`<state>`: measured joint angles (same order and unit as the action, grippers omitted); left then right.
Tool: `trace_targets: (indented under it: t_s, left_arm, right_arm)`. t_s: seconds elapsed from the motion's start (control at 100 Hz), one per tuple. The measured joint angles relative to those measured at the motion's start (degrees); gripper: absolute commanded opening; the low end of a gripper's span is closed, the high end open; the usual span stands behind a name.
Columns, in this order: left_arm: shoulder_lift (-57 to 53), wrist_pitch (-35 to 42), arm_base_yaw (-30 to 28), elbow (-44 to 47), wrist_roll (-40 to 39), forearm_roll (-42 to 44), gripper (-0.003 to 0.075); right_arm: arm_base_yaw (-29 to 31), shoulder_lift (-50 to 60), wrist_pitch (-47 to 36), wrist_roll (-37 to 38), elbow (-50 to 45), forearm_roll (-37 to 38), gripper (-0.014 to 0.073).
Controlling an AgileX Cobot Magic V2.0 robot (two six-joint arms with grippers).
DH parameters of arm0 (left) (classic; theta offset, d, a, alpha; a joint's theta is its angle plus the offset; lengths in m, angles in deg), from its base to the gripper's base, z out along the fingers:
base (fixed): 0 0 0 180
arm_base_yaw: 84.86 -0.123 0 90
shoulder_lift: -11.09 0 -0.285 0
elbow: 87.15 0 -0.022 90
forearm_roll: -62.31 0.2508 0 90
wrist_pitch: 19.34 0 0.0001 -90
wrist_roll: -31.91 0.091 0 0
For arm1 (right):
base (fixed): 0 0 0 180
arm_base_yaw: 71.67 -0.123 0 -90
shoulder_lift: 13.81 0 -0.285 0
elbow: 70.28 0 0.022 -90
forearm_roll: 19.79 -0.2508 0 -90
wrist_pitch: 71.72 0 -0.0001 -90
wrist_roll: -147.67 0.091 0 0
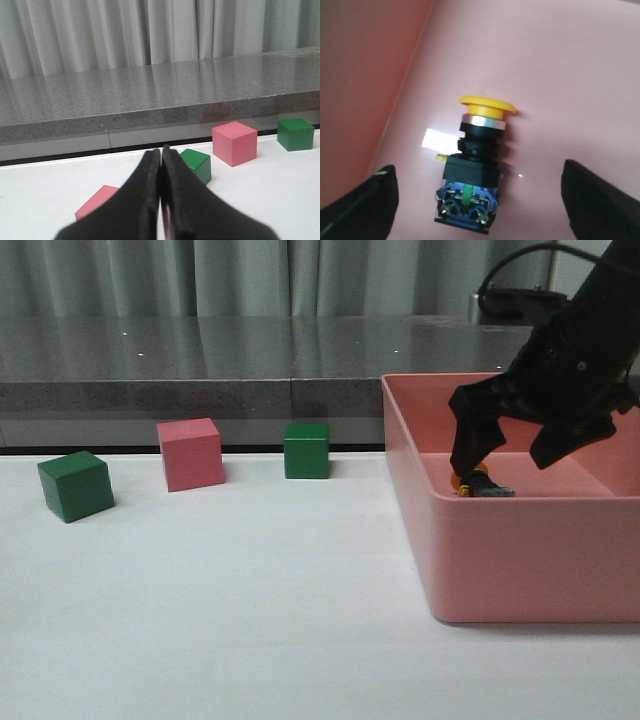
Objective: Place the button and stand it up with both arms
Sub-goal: 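Lower the right gripper into the pink bin and grasp the yellow button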
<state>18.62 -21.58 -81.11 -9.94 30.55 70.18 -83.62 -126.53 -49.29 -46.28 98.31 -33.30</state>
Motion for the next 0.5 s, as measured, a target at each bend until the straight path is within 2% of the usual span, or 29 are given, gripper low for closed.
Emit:
trace_targets:
  t_s: [0.14,0.21,0.28,0.4,0.45,0.5]
  left_arm:
    - [0.00,0.00,0.00,0.00,0.00,0.00,-0.0019]
    - [0.00,0.00,0.00,0.00,0.00,0.00,-0.0020]
    - [0.00,0.00,0.00,0.00,0.00,0.00,-0.0020]
    - [0.00,0.00,0.00,0.00,0.00,0.00,-0.0020]
    - [0.00,0.00,0.00,0.00,0.00,0.00,-0.0020]
    - [0.00,0.00,0.00,0.00,0.00,0.00,-0.0020]
  right_arm:
    - [-0.40,-3.12,-0.83,0.00,0.30,0.00,0.0639]
    - [-0.73,-4.37,-0.93,0.00,0.30,0.00,0.0577]
    - [-0.85,-5.25,-1.09,0.00,0.30,0.00,0.0450]
    - [-0.85,-5.66,-1.07,-0.14,0.56,0.00,0.0164]
    - [-0.85,-5.66,-0.77,-0.14,0.63,0.00,0.0092]
    - [-0.85,-5.44,0.22,-0.14,0.78,0.00,0.0055]
